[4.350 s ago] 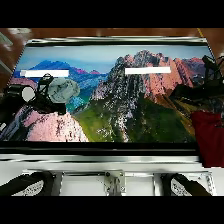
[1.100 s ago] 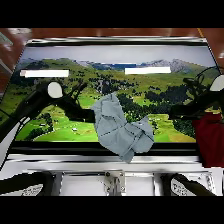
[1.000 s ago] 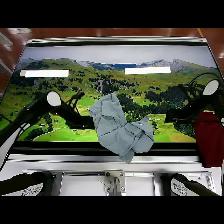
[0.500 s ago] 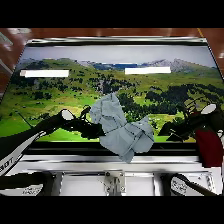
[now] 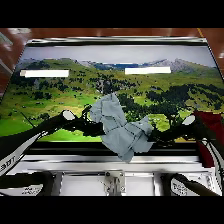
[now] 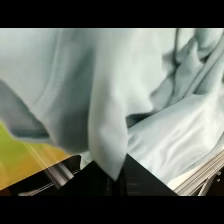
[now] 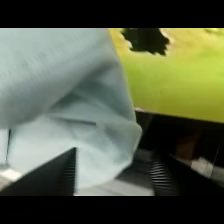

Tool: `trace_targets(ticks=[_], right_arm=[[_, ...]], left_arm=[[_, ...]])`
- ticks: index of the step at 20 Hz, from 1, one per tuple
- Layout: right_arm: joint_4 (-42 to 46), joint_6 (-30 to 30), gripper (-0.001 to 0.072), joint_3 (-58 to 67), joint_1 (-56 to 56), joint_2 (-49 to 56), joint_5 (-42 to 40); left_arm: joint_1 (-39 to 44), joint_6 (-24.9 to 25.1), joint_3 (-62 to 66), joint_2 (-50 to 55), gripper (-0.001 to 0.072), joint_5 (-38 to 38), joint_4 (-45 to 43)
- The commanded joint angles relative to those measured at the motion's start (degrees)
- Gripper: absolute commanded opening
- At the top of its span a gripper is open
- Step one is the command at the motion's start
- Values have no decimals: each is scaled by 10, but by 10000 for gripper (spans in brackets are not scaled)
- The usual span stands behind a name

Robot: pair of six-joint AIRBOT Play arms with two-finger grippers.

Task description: Fold the shirts.

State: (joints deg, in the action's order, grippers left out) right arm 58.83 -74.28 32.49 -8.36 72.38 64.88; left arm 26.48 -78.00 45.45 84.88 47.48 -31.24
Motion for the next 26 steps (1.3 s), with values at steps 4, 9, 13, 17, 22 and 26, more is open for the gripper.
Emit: trace_targets(ticks=[4,9,13,17,22,26], right_arm=[[-13,-10,63,13,43,-21,-49],[-13,74,62,185,43,-196,-36],[-3,70,61,410,43,-323,-80],[-3,44,61,540,43,-363,-69],[32,8,62,581,43,-370,68],[144,-52,61,581,43,-353,286]], left_arm=[[-57,28,51,-53,40,-3,-9],[-93,41,200,-179,40,59,-92],[-108,38,401,-293,40,83,-144],[-109,6,552,-348,40,100,-149],[-109,-44,580,-369,40,269,-228],[-109,-100,563,-367,41,438,-334]])
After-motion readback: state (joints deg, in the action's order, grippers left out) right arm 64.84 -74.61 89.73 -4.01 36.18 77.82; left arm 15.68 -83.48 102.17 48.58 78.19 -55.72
